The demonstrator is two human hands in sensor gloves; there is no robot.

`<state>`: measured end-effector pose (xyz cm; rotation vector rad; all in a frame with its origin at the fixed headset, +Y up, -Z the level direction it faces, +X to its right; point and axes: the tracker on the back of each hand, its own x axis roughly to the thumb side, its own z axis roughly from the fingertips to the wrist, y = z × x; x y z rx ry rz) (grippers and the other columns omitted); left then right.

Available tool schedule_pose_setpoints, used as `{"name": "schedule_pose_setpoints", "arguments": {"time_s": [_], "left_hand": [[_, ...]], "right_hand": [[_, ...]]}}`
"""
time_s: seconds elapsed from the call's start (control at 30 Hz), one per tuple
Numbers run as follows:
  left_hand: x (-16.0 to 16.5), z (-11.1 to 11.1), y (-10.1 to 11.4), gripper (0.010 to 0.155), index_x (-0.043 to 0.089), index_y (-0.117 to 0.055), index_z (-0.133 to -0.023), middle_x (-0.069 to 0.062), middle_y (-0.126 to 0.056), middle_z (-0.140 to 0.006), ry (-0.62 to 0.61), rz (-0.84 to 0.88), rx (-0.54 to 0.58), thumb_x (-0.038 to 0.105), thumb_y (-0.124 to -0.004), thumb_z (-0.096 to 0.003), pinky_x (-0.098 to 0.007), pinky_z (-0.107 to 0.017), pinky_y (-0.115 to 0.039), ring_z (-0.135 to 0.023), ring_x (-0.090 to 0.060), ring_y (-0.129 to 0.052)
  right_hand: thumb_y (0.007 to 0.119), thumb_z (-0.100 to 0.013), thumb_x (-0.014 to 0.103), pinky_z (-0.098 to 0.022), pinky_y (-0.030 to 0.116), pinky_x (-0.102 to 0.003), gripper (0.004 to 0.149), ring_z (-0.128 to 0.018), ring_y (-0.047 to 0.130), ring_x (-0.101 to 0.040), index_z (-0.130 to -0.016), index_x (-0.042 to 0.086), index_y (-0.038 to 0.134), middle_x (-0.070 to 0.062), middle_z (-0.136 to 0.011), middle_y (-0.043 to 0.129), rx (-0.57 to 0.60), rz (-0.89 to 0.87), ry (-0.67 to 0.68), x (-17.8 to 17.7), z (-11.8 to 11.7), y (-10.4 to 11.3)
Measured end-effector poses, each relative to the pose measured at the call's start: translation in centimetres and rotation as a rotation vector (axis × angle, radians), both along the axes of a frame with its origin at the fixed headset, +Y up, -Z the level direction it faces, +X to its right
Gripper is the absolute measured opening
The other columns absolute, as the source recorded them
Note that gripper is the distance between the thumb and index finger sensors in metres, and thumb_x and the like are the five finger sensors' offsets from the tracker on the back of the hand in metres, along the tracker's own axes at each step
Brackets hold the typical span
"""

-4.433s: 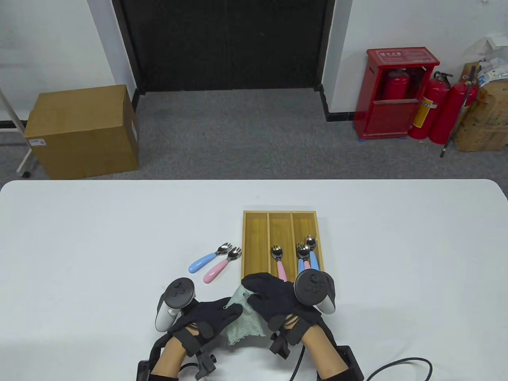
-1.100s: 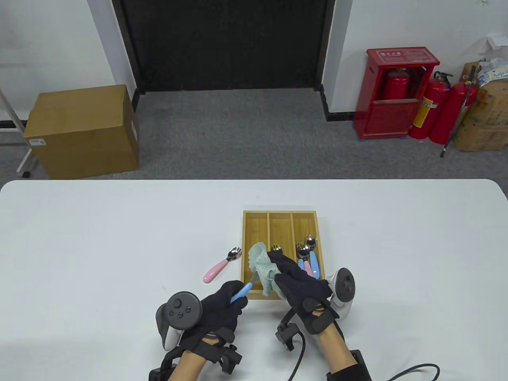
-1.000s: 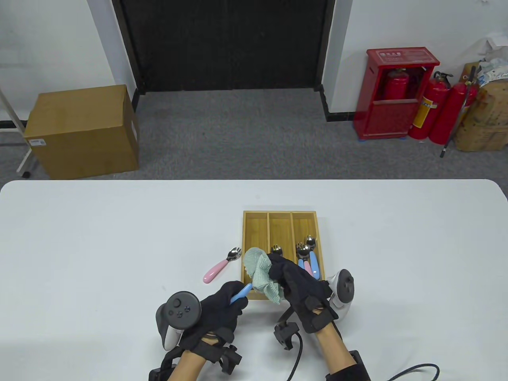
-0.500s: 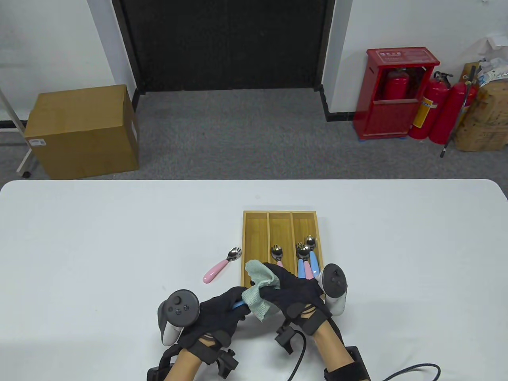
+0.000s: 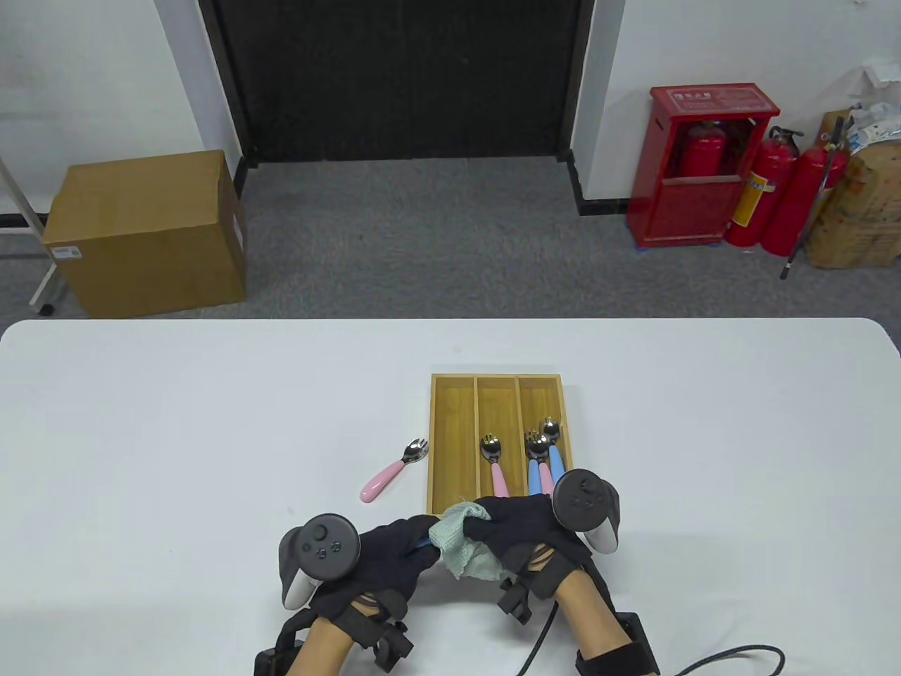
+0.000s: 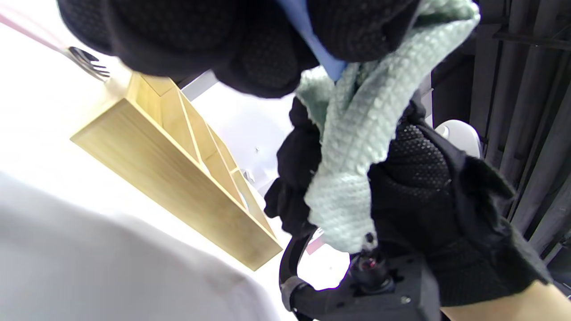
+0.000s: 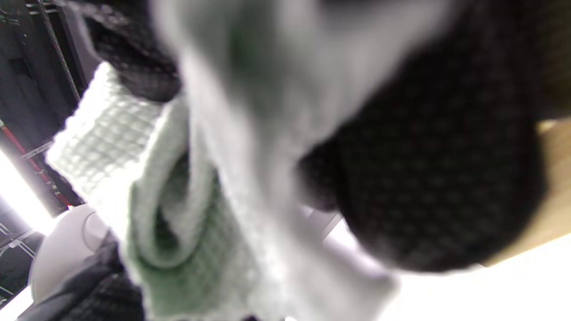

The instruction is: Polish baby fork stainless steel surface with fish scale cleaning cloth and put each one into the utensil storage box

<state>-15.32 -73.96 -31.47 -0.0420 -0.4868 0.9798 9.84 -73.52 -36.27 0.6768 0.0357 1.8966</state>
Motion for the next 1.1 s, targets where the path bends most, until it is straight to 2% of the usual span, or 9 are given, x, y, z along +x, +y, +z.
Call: {"name": "schedule_pose_setpoints", "arguments": {"time_s": [0.1, 0.17, 0.27, 0.33, 0.47, 0.53, 0.73, 0.93, 1.1], "left_hand": [[0.0, -0.1, -0.3, 0.048, 0.023, -0.082, -0.091, -0.007, -0.097, -0.062, -0.026, 0.005, -0.03, 0.041, -0.078, -0.0459, -0.057, -0.054, -0.075, -0.035, -0.022, -0.095], [0.2, -0.1, -0.3, 0.048, 0.023, -0.082, -0.091, -0.007, -0.097, -0.062, -0.037, -0.009, -0.033, 0.04, -0.079, -0.046, -0.057, -0.054, -0.075, -0.035, -0.022, -0.095], [0.4, 0.0, -0.3, 0.048, 0.023, -0.082, -0.091, -0.006, -0.097, -0.062, -0.037, -0.045, -0.02, 0.04, -0.079, -0.0459, -0.057, -0.054, -0.075, -0.035, -0.022, -0.095], [0.5, 0.1, -0.2, 0.048, 0.023, -0.082, -0.091, -0.006, -0.097, -0.062, -0.039, -0.059, -0.007, 0.041, -0.079, -0.0459, -0.057, -0.054, -0.075, -0.035, -0.022, -0.095], [0.5, 0.2, -0.1, 0.048, 0.023, -0.082, -0.091, -0.006, -0.097, -0.062, -0.031, -0.049, -0.003, 0.041, -0.078, -0.0461, -0.057, -0.054, -0.075, -0.035, -0.022, -0.095], [0.4, 0.1, -0.1, 0.048, 0.023, -0.082, -0.09, -0.006, -0.097, -0.061, -0.024, -0.065, 0.004, 0.041, -0.079, -0.0461, -0.057, -0.054, -0.075, -0.035, -0.022, -0.095], [0.1, -0.1, -0.2, 0.048, 0.023, -0.082, -0.09, -0.005, -0.097, -0.061, -0.007, -0.094, 0.009, 0.042, -0.079, -0.0464, -0.056, -0.054, -0.075, -0.035, -0.021, -0.095], [0.1, -0.1, -0.3, 0.049, 0.022, -0.081, -0.091, -0.005, -0.097, -0.061, -0.009, -0.063, -0.006, 0.043, -0.078, -0.047, -0.056, -0.054, -0.076, -0.035, -0.021, -0.095], [0.2, 0.0, -0.2, 0.049, 0.023, -0.081, -0.091, -0.005, -0.097, -0.062, -0.002, -0.067, 0.005, 0.043, -0.078, -0.0472, -0.056, -0.054, -0.076, -0.035, -0.02, -0.095]], "right_hand": [[0.084, -0.034, 0.045, -0.017, 0.089, -0.053, 0.052, -0.007, 0.109, -0.03, -0.056, 0.001, 0.099, -0.019, -0.031, 0.109, -0.05, -0.003, 0.033, 0.0, -0.1, -0.4], [0.087, -0.034, 0.04, -0.024, 0.086, -0.055, 0.049, -0.017, 0.109, -0.033, -0.065, 0.003, 0.096, -0.021, -0.042, 0.107, -0.113, -0.029, 0.092, -0.1, 0.0, -0.7], [0.088, -0.034, 0.029, -0.033, 0.081, -0.06, 0.046, -0.032, 0.105, -0.039, -0.074, 0.007, 0.09, -0.025, -0.058, 0.101, -0.109, -0.023, 0.129, -0.4, 0.2, -0.3], [0.088, -0.033, 0.026, -0.034, 0.081, -0.06, 0.045, -0.034, 0.105, -0.039, -0.075, 0.009, 0.09, -0.025, -0.061, 0.1, -0.085, 0.003, 0.133, -0.6, 0.4, 0.1], [0.088, -0.031, 0.028, -0.025, 0.086, -0.055, 0.045, -0.02, 0.108, -0.033, -0.069, 0.006, 0.095, -0.023, -0.048, 0.106, -0.036, 0.014, 0.061, -0.5, 0.5, 0.6], [0.087, -0.031, 0.032, -0.02, 0.088, -0.053, 0.047, -0.014, 0.11, -0.03, -0.067, 0.003, 0.096, -0.022, -0.041, 0.108, -0.02, 0.082, 0.043, -0.5, 0.5, 0.5], [0.082, -0.033, 0.042, -0.015, 0.089, -0.05, 0.052, -0.003, 0.109, -0.026, -0.058, 0.001, 0.098, -0.017, -0.028, 0.11, 0.018, 0.187, -0.003, -0.6, 0.3, 0.1], [0.077, -0.034, 0.048, -0.012, 0.09, -0.048, 0.055, 0.002, 0.108, -0.024, -0.052, 0.002, 0.1, -0.014, -0.022, 0.11, 0.013, 0.18, -0.037, -0.4, 0.3, 0.0], [0.082, -0.033, 0.043, -0.019, 0.089, -0.05, 0.05, -0.006, 0.109, -0.026, -0.06, 0.004, 0.098, -0.017, -0.031, 0.109, -0.008, 0.089, -0.036, -0.4, 0.3, -0.1]]}}
